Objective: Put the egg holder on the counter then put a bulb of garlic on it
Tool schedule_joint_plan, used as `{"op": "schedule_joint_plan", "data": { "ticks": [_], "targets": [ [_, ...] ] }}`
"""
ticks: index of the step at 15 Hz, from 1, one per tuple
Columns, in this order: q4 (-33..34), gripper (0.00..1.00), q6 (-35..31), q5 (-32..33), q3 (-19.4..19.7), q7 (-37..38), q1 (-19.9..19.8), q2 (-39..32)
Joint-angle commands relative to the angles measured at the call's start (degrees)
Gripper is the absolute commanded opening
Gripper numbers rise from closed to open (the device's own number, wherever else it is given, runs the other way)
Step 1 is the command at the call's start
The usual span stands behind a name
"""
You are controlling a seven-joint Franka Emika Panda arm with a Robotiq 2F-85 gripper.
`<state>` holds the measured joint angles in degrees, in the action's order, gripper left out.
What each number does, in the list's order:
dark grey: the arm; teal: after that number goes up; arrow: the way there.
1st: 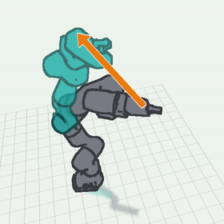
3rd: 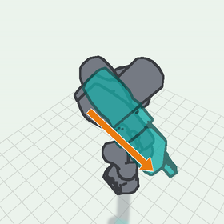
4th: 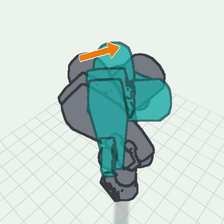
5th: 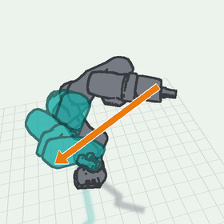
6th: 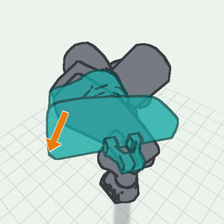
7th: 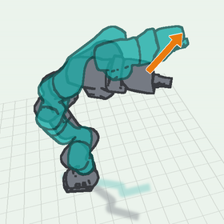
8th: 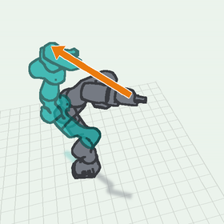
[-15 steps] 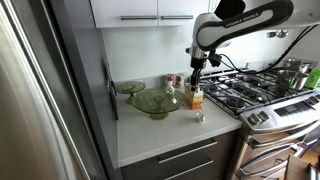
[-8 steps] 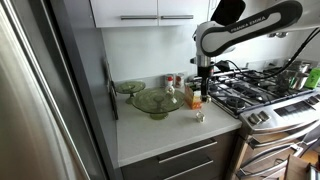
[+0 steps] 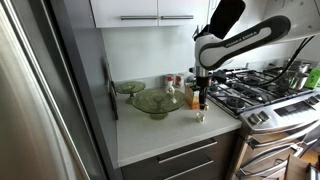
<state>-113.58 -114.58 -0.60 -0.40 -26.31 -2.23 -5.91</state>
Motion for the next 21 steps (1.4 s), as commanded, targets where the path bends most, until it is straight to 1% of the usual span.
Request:
{"op": "schedule_joint_plan", "data": {
  "ticks": [1, 8, 21],
  "targets": [
    [-1.3, 0.27, -3.6, 1.3, 0.1, 0.1, 0.2, -0.9],
    [-2.4, 0.27, -5.5, 3.4, 0.1, 0.5, 0.0, -2.0],
    [-2.3, 0.27, -5.6, 2.2, -0.1, 0.2, -0.2, -3.8]
  ]
}}
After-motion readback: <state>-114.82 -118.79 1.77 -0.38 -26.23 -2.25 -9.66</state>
